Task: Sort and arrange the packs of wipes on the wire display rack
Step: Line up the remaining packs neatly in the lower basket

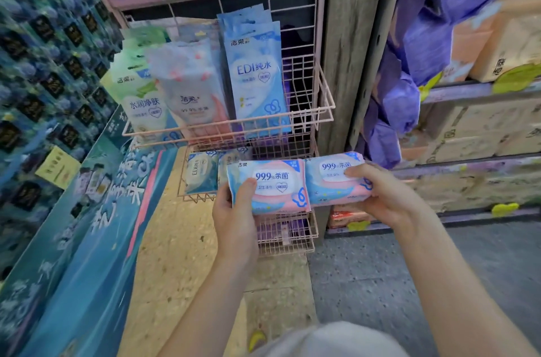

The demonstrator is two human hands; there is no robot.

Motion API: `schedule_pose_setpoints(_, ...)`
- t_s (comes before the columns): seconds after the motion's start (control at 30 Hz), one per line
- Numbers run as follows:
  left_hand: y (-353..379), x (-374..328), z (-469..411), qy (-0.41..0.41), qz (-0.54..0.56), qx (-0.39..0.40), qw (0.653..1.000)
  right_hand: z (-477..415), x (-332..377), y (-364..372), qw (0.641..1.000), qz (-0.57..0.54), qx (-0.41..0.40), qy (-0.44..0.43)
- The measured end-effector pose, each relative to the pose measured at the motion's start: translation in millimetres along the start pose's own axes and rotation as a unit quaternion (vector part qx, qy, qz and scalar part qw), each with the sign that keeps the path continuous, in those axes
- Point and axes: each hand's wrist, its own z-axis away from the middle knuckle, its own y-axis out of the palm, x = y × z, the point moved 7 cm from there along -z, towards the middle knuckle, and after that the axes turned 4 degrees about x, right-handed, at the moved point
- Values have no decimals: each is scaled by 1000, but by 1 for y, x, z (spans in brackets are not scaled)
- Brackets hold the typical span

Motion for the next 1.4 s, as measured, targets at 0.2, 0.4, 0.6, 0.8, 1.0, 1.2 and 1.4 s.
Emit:
schedule_pose_setpoints(0.2,-32,6,-15,-15,4,-42,999,-32,-11,23,997,50,-40,-39)
schedule_pose_setpoints(0.4,-55,6,-26,-41,42,-73,996,-61,-28,47,997,29,-58,-29)
schedule_pose_setpoints(0.6,-74,14,-34,-89,94,-80,988,-96,-27,71,994,61,-76,-46)
schedule_pose_setpoints(0.8,-82,21,-39,-118,109,-67,985,-138,-29,85,993,36,-111,-29)
schedule_pose_setpoints(1.0,-80,26,-44,-135,79,-50,986,-169,-48,84,991,69,-116,6)
schedule_pose_setpoints(1.2,-73,29,-47,-150,86,-23,985,-182,-62,74,974,176,-138,38)
schedule_pose_setpoints(1.4,-56,34,-54,-137,108,2,985,-149,-31,87,866,459,-196,11)
